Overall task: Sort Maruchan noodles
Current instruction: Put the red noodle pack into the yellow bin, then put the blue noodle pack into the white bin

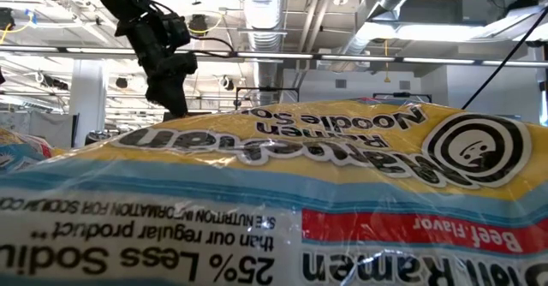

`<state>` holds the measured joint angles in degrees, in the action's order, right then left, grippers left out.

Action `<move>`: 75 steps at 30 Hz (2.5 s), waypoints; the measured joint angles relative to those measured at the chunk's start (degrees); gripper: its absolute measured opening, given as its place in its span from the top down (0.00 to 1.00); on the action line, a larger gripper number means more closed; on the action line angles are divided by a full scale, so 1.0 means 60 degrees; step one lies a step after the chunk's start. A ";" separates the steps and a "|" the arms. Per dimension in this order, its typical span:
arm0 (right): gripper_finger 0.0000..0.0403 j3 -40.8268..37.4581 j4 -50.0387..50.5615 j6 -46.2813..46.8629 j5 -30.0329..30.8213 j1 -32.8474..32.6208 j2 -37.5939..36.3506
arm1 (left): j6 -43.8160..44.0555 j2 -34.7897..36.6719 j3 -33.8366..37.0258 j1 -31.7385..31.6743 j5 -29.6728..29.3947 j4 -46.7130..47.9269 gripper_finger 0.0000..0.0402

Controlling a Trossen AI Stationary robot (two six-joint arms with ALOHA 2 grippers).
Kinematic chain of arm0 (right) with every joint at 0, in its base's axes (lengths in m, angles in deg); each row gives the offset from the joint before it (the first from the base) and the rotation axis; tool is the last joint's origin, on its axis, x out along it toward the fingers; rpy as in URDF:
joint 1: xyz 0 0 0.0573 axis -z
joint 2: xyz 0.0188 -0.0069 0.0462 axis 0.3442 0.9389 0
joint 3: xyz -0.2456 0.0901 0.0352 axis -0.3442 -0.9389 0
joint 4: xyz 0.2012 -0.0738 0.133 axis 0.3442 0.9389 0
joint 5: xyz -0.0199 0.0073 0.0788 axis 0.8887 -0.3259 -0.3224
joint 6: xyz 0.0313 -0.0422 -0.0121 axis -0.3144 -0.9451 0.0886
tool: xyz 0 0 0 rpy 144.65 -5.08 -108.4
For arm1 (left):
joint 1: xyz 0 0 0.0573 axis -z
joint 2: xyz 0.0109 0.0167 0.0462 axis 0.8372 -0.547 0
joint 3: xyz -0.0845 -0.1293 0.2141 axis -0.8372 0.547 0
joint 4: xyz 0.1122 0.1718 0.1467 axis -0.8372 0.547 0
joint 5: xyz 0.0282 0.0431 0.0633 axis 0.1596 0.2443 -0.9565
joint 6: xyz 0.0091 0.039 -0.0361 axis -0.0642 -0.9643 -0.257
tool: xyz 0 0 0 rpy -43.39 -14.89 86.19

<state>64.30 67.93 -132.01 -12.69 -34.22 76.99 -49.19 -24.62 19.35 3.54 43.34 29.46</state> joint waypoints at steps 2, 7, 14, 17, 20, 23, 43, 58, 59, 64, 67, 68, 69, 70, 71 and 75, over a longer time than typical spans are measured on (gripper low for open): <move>0.84 0.0000 0.0000 0.0000 0.0000 0.0000 0.0000 | 0.0200 -0.0004 0.0150 0.0000 -0.0133 -0.0294 0.55; 0.84 0.0000 0.0000 0.0004 0.0000 0.0000 0.0000 | 0.0228 -0.0005 0.0227 -0.0001 -0.0298 -0.0435 0.55; 0.84 0.0000 -0.0001 0.0026 0.0000 0.0000 0.0000 | 0.0695 -0.0317 0.0227 -0.0002 -0.0386 -0.0855 0.55; 0.84 0.0000 0.0000 0.0022 0.0004 0.0000 0.0000 | 0.0663 -0.0769 0.0213 0.0044 -0.0400 -0.0997 0.55; 0.84 0.0000 -0.0004 0.0022 0.0004 0.0000 0.0000 | 0.0682 -0.0960 0.0205 0.0044 -0.0626 -0.0986 0.55; 0.84 0.0000 -0.0004 0.0022 0.0004 0.0000 0.0000 | 0.0679 -0.1098 0.0205 0.0047 -0.0959 -0.0974 0.55; 0.84 0.0000 0.0033 0.0015 0.0000 -0.0004 0.0000 | 0.0777 -0.1271 0.0178 0.0197 -0.0578 -0.1163 0.55; 0.84 0.0000 0.0204 0.0839 0.0000 0.0027 -0.0001 | 0.0663 -0.1253 -0.2005 0.0157 -0.0203 0.1127 0.55; 0.84 0.0000 0.0248 0.0992 0.0000 0.0072 0.0000 | 0.0664 -0.1253 -0.2157 0.0157 -0.0050 0.1390 0.55; 0.84 0.0000 0.0449 0.1824 -0.0051 0.0453 -0.0001 | 0.0913 -0.1236 -0.2680 0.0185 0.0948 0.2173 0.55; 0.84 0.0000 0.1023 0.2745 -0.0415 0.0788 -0.0004 | 0.0966 -0.1066 -0.2718 0.0227 0.1558 0.2357 0.55; 0.84 0.0000 0.1278 0.3159 -0.0605 0.0909 -0.0004 | 0.0966 -0.0973 -0.2724 0.0266 0.1711 0.2383 0.55; 0.84 0.0000 0.1561 0.3615 -0.0862 0.1022 -0.0004 | 0.0985 -0.0866 -0.2724 0.0309 0.1811 0.2418 0.55; 0.84 0.0000 0.1874 0.4115 -0.1194 0.1133 -0.0004 | 0.1022 -0.0747 -0.2724 0.0347 0.1917 0.2472 0.55; 0.84 0.0000 0.2215 0.4669 -0.1557 0.1235 -0.0004 | 0.1045 -0.0613 -0.2724 0.0408 0.1986 0.2489 0.55; 0.84 0.0000 0.3530 0.6867 -0.3329 0.1524 -0.0004 | 0.1260 0.0035 -0.2724 0.0730 0.2067 0.2476 0.55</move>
<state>64.30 89.11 -90.81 -32.66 -25.08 76.97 -41.63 -24.41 3.01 7.92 55.74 44.32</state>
